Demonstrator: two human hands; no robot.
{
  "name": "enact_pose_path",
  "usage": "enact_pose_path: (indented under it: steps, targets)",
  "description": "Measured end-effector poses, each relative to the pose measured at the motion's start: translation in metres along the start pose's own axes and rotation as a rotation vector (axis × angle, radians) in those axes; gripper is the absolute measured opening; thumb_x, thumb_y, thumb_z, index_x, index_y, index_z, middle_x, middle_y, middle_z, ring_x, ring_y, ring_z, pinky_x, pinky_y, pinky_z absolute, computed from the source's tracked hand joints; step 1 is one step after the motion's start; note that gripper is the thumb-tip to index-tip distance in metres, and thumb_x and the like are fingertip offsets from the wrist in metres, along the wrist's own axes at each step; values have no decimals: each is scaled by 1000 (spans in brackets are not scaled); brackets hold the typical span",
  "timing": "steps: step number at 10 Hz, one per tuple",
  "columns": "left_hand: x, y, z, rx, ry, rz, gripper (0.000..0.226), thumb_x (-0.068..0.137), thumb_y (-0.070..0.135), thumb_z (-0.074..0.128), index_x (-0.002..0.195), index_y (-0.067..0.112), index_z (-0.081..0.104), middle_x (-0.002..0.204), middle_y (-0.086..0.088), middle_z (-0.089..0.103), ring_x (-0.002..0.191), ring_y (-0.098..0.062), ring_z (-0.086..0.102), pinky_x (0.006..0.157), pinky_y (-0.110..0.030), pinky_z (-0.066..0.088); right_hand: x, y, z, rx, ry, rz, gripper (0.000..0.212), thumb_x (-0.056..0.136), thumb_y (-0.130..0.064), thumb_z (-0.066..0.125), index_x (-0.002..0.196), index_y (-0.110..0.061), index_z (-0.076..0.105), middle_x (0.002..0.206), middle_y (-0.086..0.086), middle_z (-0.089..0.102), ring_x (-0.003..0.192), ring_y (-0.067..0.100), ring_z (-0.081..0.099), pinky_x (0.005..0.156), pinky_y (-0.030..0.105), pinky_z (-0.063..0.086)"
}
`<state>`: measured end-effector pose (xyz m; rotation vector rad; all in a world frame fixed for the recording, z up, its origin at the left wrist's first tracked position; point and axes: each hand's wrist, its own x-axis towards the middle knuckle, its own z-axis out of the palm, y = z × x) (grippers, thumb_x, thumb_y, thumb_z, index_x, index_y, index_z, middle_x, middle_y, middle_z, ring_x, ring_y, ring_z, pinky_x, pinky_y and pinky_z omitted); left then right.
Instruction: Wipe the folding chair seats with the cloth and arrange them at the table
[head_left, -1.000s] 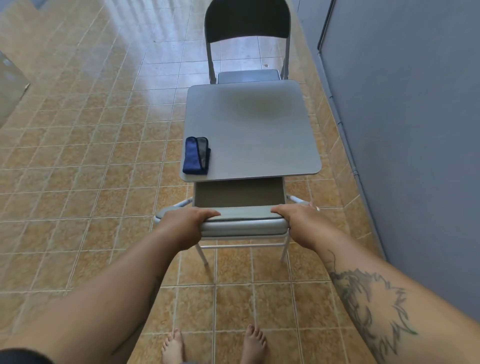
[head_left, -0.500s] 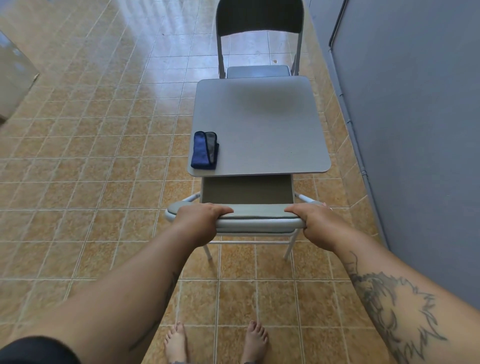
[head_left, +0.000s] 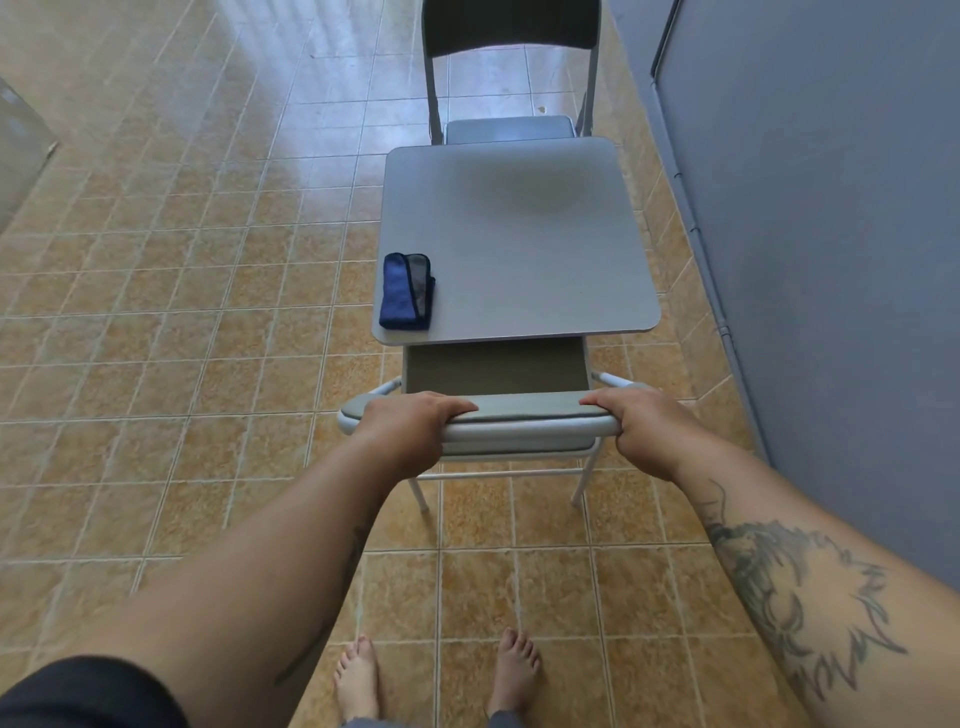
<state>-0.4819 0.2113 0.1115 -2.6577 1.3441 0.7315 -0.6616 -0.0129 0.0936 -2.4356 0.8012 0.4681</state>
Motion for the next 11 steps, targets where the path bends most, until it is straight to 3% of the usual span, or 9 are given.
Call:
enact_pose_path:
  steps: [2,4,6,8,9,10,11]
  targets:
    - [-2,4,1,4,-12,2,71,85,6,51,134,55,37,131,14,58,103,-16,60,68,-37,55,0,6,1,6,2,-24,62,89,-4,50,122,-57,51,140,1,46,123,28,45,92,45,51]
    - [-1,3,1,-5,-25,-1,72,84,6,52,135,55,37,135,14,55,111,-17,58,72,-39,55,0,5,2,13,17,-11,63,89,-3,49,124,-55,51,141,3,44,128,30,38,100,52,45]
    - [-1,5,-6,-18,-78,-10,70,84,11,55,139,50,36,136,12,54,112,-16,57,75,-38,56,-5,0,-7,-15,-52,-7,70,85,-1,49,127,-56,45,144,0,41,134,29,35,99,52,47]
    - [-5,4,-24,-267,-246,-32,67,83,26,67,144,34,39,129,5,57,108,-15,56,94,-37,52,-11,-16,-30,-31,-199,-7,58,88,-13,54,141,-35,44,128,-3,53,121,23,51,87,33,54]
    - [-8,-5,-36,-339,-336,-28,66,86,31,66,145,34,38,134,5,55,115,-15,54,103,-36,45,-15,-26,-39,-37,-243,25,52,90,-14,51,139,-32,47,122,-2,56,98,15,59,82,32,57]
    - [-2,-23,-52,-352,-425,-11,60,88,36,63,144,34,41,144,5,49,126,-18,49,110,-37,36,-11,-42,-49,-22,-304,93,54,92,-9,47,143,-28,43,134,3,52,98,15,58,78,26,54]
    - [7,-45,-69,-347,-447,8,55,91,39,58,143,31,43,147,5,46,133,-18,44,111,-35,30,0,-58,-56,15,-283,160,56,91,-7,45,144,-26,43,147,6,43,117,23,52,92,32,50]
